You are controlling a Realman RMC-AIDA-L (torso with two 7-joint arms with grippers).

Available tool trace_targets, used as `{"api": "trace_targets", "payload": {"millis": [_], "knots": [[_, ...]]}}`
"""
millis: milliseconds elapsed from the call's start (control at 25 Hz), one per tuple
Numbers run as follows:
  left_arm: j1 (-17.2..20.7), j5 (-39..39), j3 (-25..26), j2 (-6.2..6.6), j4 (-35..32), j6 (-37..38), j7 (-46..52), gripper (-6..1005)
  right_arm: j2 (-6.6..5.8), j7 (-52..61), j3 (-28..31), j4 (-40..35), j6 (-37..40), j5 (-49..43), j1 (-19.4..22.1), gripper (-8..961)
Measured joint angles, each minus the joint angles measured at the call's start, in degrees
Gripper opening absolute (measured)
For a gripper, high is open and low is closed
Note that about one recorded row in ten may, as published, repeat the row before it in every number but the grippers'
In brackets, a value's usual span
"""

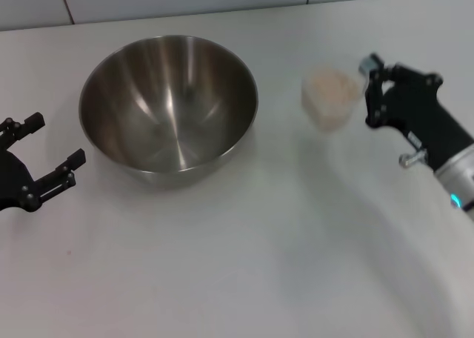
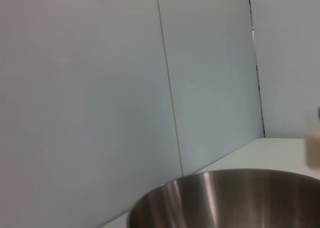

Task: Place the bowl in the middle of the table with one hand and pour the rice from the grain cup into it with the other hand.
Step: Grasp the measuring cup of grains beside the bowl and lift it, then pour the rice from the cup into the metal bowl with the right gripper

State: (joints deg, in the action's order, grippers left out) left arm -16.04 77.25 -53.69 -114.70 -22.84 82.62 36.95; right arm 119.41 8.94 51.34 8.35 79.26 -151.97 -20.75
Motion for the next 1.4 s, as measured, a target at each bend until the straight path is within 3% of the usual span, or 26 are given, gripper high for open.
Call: {"api": "trace_targets", "payload": {"millis": [240, 360, 560, 600, 640, 760, 800, 880, 920, 1400], "knots": [[-0.1, 0.0, -0.8, -0.17, -1.0, 0.0, 1.1, 814, -0.03, -11.9, 3.0, 2.7, -2.1, 0.0, -8.3, 15], [-0.1, 0.0, -1.2, -0.29, -1.5, 0.0, 1.5, 814, 0.05, -20.2, 2.9, 5.6, -7.9, 0.0, -12.2, 17], [-0.1, 0.0, -1.6, -0.29, -1.8, 0.0, 1.9, 815, 0.07, -38.1, 2.3, 11.9, -18.0, -0.3, -15.1, 19], [0.0, 0.0, -1.9, -0.29, -2.1, 0.0, 2.1, 815, 0.19, -46.4, 0.8, 12.8, -20.5, -0.4, -15.8, 20], [0.0, 0.0, -2.1, -0.29, -2.3, 0.0, 2.2, 815, 0.19, -46.4, 0.8, 12.8, -20.5, -0.4, -15.8, 20], [0.0, 0.0, -2.7, -0.28, -3.0, 0.1, 2.8, 814, 0.32, -60.7, -2.9, 14.0, -23.8, -0.5, -16.2, 22], [-0.1, 0.0, -3.0, -0.27, -3.4, 0.1, 3.3, 814, 0.47, -70.9, -4.4, 15.0, -25.7, -0.5, -16.0, 23], [-0.1, 0.0, -3.1, -0.27, -3.6, 0.1, 3.5, 814, 0.51, -74.1, -4.7, 15.5, -26.4, -0.5, -15.9, 24], [-0.3, 0.0, -3.3, -0.29, -4.0, 0.1, 3.8, 814, 0.54, -81.0, -5.6, 16.4, -27.5, -0.5, -15.6, 24], [-0.8, 0.0, -3.7, -0.45, -4.1, 0.0, 3.9, 815, 0.51, -103.9, -11.3, 19.1, -27.3, -2.9, -14.9, 31]]}}
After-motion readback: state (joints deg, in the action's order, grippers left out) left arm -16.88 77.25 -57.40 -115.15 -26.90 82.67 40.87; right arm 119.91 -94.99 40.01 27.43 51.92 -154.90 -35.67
